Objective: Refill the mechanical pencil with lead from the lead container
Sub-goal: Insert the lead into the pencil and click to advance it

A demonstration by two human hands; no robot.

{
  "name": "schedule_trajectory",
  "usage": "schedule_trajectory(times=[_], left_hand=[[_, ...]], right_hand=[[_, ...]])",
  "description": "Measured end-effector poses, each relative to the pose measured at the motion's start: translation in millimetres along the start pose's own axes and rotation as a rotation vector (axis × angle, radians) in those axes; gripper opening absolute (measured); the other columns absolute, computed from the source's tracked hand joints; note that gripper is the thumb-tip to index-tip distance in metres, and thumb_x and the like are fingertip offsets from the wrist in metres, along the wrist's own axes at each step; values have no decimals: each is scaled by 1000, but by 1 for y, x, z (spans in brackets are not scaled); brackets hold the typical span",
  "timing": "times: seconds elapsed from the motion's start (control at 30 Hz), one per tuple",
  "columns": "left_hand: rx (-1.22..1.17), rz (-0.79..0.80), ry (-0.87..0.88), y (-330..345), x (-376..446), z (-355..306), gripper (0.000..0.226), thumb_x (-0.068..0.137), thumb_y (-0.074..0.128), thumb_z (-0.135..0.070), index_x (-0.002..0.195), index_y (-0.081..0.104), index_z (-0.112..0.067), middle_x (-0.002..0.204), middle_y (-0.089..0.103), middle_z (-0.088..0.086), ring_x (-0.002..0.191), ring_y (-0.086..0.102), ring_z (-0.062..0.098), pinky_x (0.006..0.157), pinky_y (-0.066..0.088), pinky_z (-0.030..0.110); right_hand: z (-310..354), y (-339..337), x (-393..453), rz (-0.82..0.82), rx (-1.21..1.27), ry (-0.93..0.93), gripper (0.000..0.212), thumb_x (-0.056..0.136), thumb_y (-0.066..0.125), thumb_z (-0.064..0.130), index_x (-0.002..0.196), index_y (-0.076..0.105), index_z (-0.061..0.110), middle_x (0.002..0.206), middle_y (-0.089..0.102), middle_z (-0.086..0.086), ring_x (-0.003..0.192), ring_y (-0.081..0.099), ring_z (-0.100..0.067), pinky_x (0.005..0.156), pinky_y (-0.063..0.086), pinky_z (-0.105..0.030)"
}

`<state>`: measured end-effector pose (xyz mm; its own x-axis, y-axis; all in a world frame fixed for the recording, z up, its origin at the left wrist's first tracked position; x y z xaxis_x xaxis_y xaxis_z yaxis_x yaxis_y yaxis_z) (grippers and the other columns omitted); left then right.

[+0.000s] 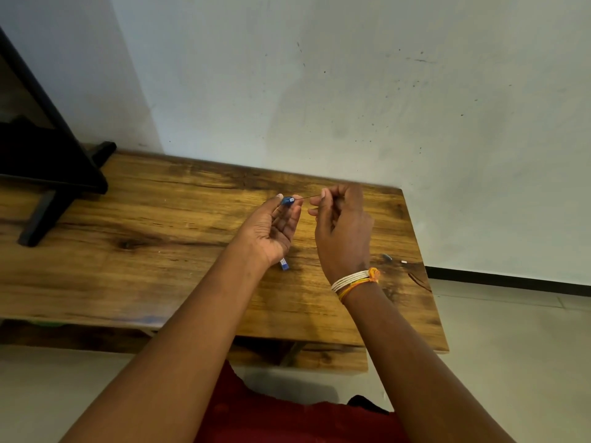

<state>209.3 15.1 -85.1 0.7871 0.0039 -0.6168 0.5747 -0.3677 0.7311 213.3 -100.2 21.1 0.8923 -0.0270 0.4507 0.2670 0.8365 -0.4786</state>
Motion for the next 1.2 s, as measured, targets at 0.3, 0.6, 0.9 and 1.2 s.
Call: schedule_trajectory(times=[0.3, 0.6, 0.9, 1.2], left_hand=[[40, -15, 3, 1, 0, 3, 21, 87, 64, -7, 101, 60, 8, 86, 71, 20, 66, 72, 21, 64, 59, 27], [7, -18, -7, -2, 3, 3, 19, 87, 64, -7, 96, 60, 8, 80, 72, 22, 67, 73, 21, 67, 59, 29], [-3, -21, -3, -3, 4, 3, 17, 87, 64, -7, 94, 60, 8, 77, 72, 22, 66, 73, 22, 67, 59, 29], [36, 13, 5, 9, 4, 18, 20, 88, 63, -7, 102, 60, 8, 83, 72, 22, 69, 72, 22, 67, 60, 30]], right_hand=[[-1, 1, 0, 10, -59, -6, 17, 99, 47, 24, 105, 52, 8, 88, 72, -4, 74, 70, -14, 60, 58, -37], [0, 1, -1, 13, -49, -4, 17, 99, 47, 23, 105, 52, 8, 87, 72, -6, 74, 70, -15, 60, 58, -39], [0, 2, -1, 11, -61, -9, 17, 99, 47, 23, 105, 52, 8, 86, 71, -5, 74, 69, -15, 61, 57, -38], [-14, -6, 0, 22, -98, -26, 18, 98, 49, 27, 103, 56, 11, 83, 71, -1, 68, 66, -12, 52, 49, -20]])
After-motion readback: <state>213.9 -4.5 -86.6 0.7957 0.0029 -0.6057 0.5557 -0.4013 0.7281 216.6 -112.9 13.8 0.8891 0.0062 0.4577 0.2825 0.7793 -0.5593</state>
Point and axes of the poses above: each hand's wrist, its own x-axis towards the middle knuckle, its own y-axis out of the palm, z = x × y, the point moved 9 cm from there along x, towards the middle knuckle
